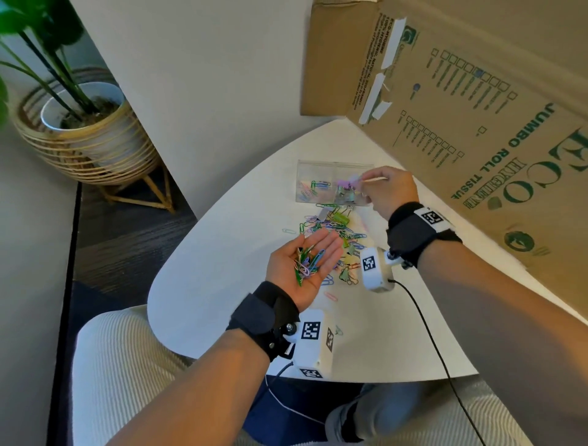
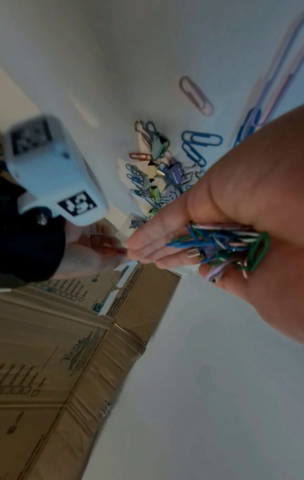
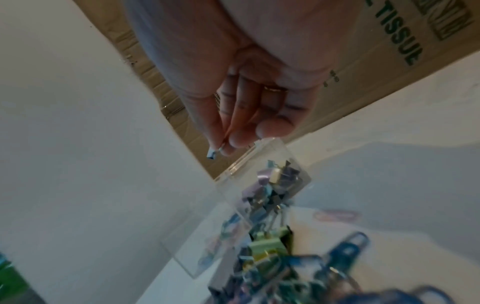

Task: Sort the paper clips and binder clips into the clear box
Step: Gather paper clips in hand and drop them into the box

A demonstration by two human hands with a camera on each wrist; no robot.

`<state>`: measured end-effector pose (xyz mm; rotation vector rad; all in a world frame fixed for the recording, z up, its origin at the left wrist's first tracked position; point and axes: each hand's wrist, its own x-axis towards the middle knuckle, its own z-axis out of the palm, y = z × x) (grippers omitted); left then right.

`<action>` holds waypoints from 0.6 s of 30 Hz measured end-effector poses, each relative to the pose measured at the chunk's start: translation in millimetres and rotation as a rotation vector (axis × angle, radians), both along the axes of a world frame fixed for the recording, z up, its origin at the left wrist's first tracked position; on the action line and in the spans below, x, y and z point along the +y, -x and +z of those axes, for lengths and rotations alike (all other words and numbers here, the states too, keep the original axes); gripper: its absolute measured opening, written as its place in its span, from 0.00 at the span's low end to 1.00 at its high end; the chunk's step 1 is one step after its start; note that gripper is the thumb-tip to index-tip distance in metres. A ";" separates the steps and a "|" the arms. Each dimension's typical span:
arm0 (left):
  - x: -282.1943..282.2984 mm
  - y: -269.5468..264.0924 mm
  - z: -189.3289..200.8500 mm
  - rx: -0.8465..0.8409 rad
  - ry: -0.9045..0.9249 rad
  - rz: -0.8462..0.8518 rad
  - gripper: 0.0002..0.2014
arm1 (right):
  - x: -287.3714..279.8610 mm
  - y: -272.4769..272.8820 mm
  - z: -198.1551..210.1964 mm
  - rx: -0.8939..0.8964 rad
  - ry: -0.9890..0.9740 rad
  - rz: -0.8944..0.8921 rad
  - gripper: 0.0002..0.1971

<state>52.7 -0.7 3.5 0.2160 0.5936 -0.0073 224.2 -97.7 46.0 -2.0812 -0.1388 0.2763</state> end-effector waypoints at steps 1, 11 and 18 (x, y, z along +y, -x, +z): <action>0.2 -0.1 0.3 0.005 -0.008 -0.004 0.23 | 3.3 -3.2 3.4 -0.015 -0.036 -0.006 0.07; 1.9 -0.1 1.3 0.035 -0.015 0.014 0.25 | 12.8 19.2 21.6 -0.217 0.195 0.353 0.07; 1.3 -1.1 6.4 0.052 -0.077 0.064 0.16 | 17.7 74.3 33.5 -0.323 0.506 1.104 0.13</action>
